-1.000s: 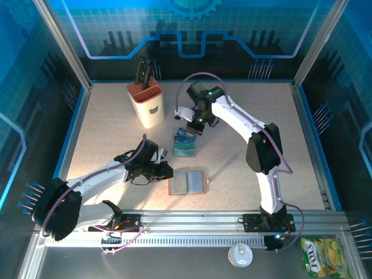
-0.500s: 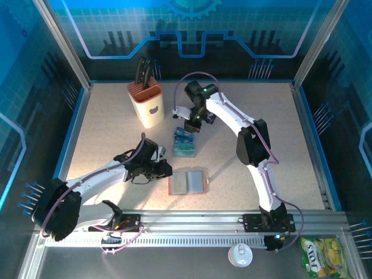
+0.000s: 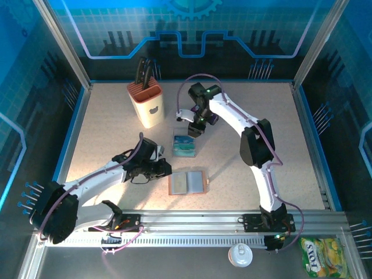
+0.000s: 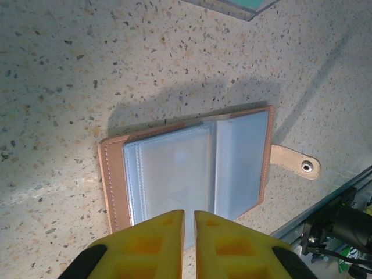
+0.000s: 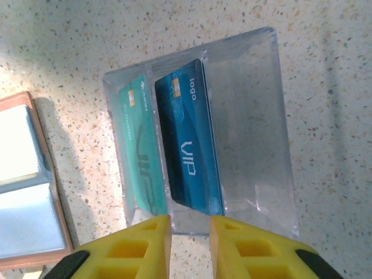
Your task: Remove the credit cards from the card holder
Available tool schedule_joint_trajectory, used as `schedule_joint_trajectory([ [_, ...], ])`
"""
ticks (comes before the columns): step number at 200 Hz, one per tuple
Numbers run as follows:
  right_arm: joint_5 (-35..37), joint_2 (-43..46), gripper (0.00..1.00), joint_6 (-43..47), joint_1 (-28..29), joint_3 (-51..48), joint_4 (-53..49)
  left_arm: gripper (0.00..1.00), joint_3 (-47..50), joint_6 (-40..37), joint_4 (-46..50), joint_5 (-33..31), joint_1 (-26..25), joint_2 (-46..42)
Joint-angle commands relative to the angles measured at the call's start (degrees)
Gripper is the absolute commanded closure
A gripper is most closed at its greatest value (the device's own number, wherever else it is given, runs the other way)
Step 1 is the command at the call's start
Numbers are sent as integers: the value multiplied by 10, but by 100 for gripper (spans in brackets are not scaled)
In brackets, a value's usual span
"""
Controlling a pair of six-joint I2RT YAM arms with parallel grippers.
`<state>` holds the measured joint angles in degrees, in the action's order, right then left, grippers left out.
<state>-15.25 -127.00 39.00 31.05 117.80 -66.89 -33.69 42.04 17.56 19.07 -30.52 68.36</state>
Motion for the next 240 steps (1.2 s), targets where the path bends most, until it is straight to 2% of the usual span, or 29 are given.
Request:
schedule_joint_trajectory([
  [1,-6,77,74,-29,-6,-46,40,86,-16,3,17,-1,4,-2],
  [52,-23,208,71,-145,10,-232,194,86,-20,5,17,2,4,0],
  [122,18,387,70,-388,68,-493,399,85,-4,15,1,-5,3,-8],
  [181,64,485,70,-607,129,-659,528,75,33,36,-22,-8,3,-35],
  [210,101,508,70,-648,169,-707,559,72,43,31,-30,-18,3,-43],
  [240,194,519,70,-650,206,-764,628,67,65,21,-74,-62,2,-61],
])
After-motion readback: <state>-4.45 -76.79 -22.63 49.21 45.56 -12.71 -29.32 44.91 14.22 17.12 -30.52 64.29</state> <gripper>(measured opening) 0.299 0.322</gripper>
